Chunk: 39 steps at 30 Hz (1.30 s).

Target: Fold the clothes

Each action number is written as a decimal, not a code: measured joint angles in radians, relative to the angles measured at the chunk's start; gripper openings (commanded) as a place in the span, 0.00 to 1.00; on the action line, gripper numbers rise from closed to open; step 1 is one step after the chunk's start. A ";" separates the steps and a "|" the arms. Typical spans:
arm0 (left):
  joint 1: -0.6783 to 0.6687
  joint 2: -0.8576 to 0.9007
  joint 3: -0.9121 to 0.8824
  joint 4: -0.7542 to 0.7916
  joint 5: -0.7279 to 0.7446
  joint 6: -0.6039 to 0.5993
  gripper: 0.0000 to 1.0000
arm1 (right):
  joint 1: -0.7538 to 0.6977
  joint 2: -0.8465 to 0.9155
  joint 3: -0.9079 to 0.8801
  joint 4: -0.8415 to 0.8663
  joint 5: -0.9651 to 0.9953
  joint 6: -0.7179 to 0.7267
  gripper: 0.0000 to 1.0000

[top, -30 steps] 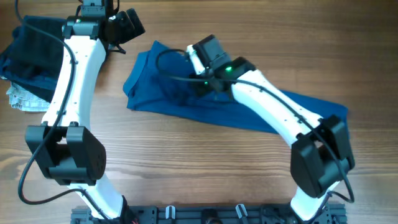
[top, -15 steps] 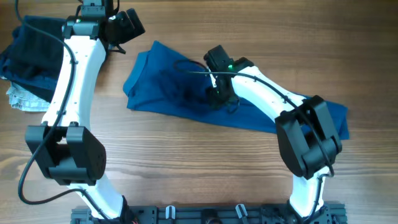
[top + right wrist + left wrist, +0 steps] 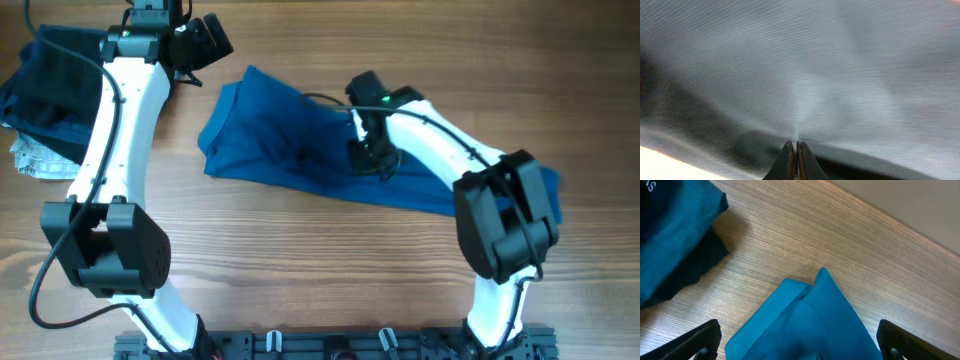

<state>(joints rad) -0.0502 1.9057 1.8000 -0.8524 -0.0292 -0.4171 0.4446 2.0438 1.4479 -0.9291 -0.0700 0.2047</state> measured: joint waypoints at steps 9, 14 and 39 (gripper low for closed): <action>0.000 0.000 0.000 0.000 0.000 0.000 1.00 | -0.053 -0.021 -0.099 0.043 -0.001 0.008 0.04; 0.000 0.000 0.000 0.000 0.000 0.000 1.00 | -0.053 -0.028 -0.117 -0.073 -0.035 0.016 0.04; 0.000 0.000 0.000 0.000 0.000 0.000 1.00 | -0.274 -0.142 -0.283 -0.136 0.085 0.058 0.04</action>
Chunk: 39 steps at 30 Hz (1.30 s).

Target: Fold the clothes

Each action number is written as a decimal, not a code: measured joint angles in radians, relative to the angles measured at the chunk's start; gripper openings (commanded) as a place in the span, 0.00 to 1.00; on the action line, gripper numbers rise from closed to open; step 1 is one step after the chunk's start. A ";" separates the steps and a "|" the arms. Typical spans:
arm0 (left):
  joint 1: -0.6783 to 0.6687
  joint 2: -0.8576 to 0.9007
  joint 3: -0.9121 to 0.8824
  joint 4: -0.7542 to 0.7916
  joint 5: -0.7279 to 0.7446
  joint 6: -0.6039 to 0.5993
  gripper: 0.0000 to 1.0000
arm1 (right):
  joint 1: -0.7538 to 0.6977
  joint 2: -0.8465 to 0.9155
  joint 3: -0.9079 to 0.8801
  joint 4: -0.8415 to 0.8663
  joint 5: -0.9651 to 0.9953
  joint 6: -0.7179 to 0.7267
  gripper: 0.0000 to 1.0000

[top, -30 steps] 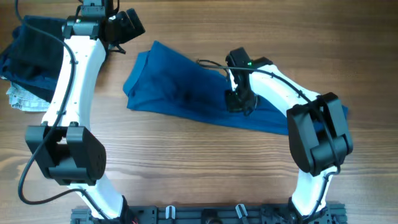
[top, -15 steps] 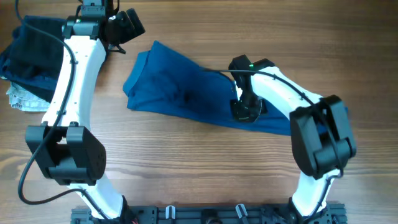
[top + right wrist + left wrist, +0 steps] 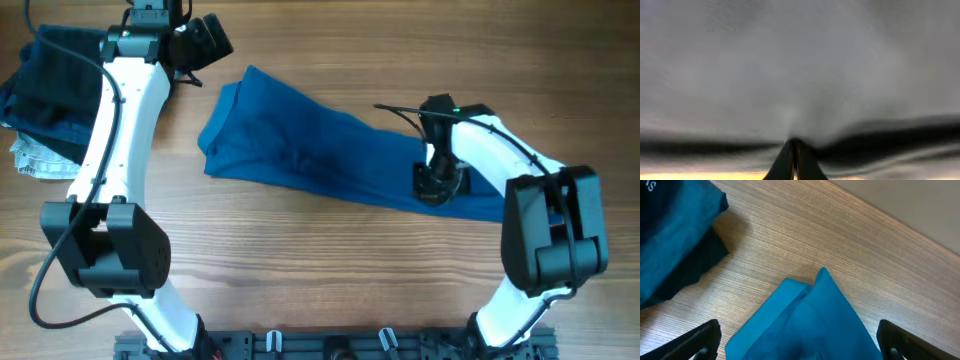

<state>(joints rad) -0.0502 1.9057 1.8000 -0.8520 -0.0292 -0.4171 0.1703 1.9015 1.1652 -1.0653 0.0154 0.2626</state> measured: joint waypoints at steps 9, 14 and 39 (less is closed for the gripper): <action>0.000 0.000 0.000 0.000 0.000 0.000 1.00 | -0.038 -0.049 -0.002 -0.129 0.165 0.090 0.04; 0.000 0.000 0.000 0.000 0.000 0.000 1.00 | -0.128 -0.077 0.049 -0.056 0.177 0.095 0.04; 0.000 0.000 0.000 0.000 0.000 0.000 1.00 | -0.350 0.060 0.048 0.453 0.041 -0.016 0.05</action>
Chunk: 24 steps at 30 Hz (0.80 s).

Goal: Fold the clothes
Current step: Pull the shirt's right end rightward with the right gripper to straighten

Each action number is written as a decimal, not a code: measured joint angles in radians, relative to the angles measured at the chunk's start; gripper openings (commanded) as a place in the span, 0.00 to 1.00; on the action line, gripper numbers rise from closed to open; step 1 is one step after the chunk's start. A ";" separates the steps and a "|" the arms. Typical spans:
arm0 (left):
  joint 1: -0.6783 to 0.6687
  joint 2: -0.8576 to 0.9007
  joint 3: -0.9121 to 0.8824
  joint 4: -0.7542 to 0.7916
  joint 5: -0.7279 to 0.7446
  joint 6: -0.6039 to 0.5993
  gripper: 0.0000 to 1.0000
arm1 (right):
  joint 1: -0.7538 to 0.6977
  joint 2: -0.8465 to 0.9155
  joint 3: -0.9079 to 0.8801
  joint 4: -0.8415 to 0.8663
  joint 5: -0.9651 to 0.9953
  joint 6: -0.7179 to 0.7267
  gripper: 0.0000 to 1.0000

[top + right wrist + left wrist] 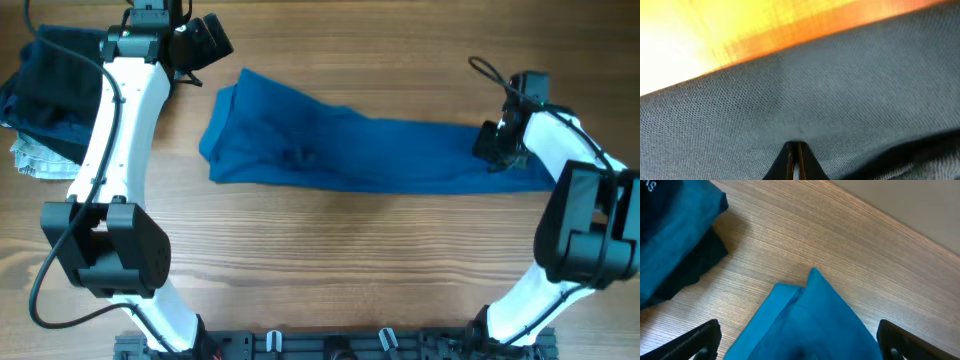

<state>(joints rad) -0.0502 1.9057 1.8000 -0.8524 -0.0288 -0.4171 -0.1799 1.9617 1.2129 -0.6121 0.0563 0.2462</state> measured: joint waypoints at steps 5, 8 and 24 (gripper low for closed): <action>0.000 0.000 0.000 0.000 0.000 0.000 1.00 | 0.000 0.063 0.103 -0.012 -0.005 -0.064 0.05; 0.000 0.000 0.000 0.000 0.000 0.000 1.00 | -0.001 0.094 0.178 -0.172 0.006 -0.070 0.05; 0.000 0.000 0.000 0.000 0.000 0.000 1.00 | -0.081 0.116 0.212 -0.400 0.156 -0.006 0.06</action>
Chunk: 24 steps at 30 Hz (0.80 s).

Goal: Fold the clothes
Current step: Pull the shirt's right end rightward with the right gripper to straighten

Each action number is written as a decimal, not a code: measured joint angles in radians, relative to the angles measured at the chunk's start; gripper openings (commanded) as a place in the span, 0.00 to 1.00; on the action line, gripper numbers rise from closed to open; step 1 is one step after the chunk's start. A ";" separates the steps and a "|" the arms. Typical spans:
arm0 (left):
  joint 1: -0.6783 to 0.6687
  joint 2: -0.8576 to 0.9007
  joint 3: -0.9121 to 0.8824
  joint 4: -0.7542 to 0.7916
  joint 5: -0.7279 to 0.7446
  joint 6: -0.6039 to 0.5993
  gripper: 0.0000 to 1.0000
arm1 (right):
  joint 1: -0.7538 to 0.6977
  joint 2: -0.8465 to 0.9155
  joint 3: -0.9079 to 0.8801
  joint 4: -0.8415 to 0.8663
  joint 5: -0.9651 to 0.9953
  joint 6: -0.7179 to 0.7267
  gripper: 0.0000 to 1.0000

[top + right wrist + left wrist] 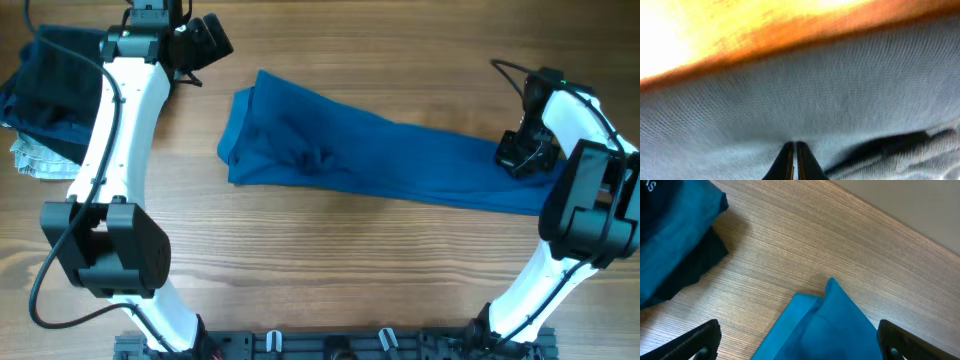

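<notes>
A blue garment (pixel 360 150) lies stretched in a long band across the table, from a bunched left end (pixel 250 135) to the right edge. My right gripper (pixel 520 155) is shut on its right end; the right wrist view shows only close fabric (pixel 800 100) pinched at the closed fingertips (pixel 794 150). My left gripper (pixel 205 40) stands open at the back left, above bare table. In the left wrist view the garment's corner (pixel 832 312) lies between the two wide-apart fingers (pixel 695 340).
A pile of dark and blue clothes (pixel 45 85) sits at the back left corner, also seen as a blue and dark stack (pixel 670 235) in the left wrist view. The wooden table (pixel 320 280) has its far edge (pixel 900 225) just behind the left gripper.
My right gripper, still shut on the garment, has shifted a little right and toward the front. The whole garment slid rightward; its left end now lies farther from the left gripper.
My right gripper was shut on the garment near its middle while the cloth lay slanted. Then it held the cloth farther right, then at the far right with the garment drawn out long. Now the band is pulled further right. My left gripper stayed open and still.
</notes>
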<state>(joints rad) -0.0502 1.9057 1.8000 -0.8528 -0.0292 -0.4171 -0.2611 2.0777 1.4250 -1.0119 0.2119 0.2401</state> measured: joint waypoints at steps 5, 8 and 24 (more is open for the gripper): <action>0.000 0.000 0.000 0.000 0.000 0.000 1.00 | 0.000 0.000 0.006 0.072 -0.018 0.005 0.11; 0.000 0.000 0.000 0.000 0.000 0.000 1.00 | -0.004 0.000 0.005 0.083 -0.021 0.005 0.10; 0.000 0.000 0.000 0.000 0.000 0.000 1.00 | -0.068 0.017 0.064 0.196 0.064 -0.121 0.11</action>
<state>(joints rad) -0.0502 1.9057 1.8000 -0.8524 -0.0292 -0.4171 -0.3286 2.0945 1.4895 -0.8154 0.2764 0.1188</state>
